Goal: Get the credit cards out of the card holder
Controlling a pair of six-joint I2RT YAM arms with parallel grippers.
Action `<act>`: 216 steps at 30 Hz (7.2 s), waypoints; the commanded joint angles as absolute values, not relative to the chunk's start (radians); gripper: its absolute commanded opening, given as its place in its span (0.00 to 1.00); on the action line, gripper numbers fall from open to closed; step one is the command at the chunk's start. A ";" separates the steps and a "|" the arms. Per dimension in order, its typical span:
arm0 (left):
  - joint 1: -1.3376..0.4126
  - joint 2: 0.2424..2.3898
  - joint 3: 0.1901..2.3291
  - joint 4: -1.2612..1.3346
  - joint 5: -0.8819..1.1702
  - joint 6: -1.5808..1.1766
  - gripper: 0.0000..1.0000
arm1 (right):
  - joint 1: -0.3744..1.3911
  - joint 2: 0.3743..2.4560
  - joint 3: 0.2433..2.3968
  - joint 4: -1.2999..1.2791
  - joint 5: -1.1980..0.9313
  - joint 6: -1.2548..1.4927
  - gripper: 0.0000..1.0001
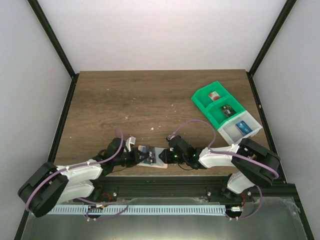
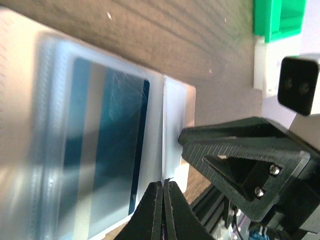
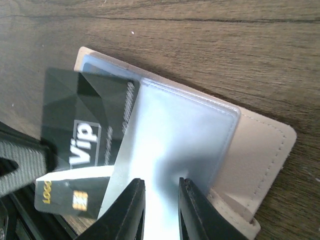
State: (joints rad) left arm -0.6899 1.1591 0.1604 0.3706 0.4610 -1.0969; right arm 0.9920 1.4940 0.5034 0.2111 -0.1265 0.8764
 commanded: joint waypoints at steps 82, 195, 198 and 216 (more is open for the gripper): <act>-0.759 0.865 0.386 -0.003 0.713 -0.682 0.69 | 0.795 1.006 0.694 -0.299 -0.701 0.379 0.01; -0.758 0.643 0.611 -0.337 0.167 -0.437 1.00 | -0.132 1.591 0.869 0.127 0.253 0.925 0.00; -0.758 0.645 0.609 -0.333 0.179 -0.435 1.00 | -0.134 1.624 0.877 0.153 0.253 0.918 0.00; -0.758 0.645 0.608 -0.330 0.178 -0.431 1.00 | -0.143 1.716 0.988 -0.059 0.242 1.000 0.13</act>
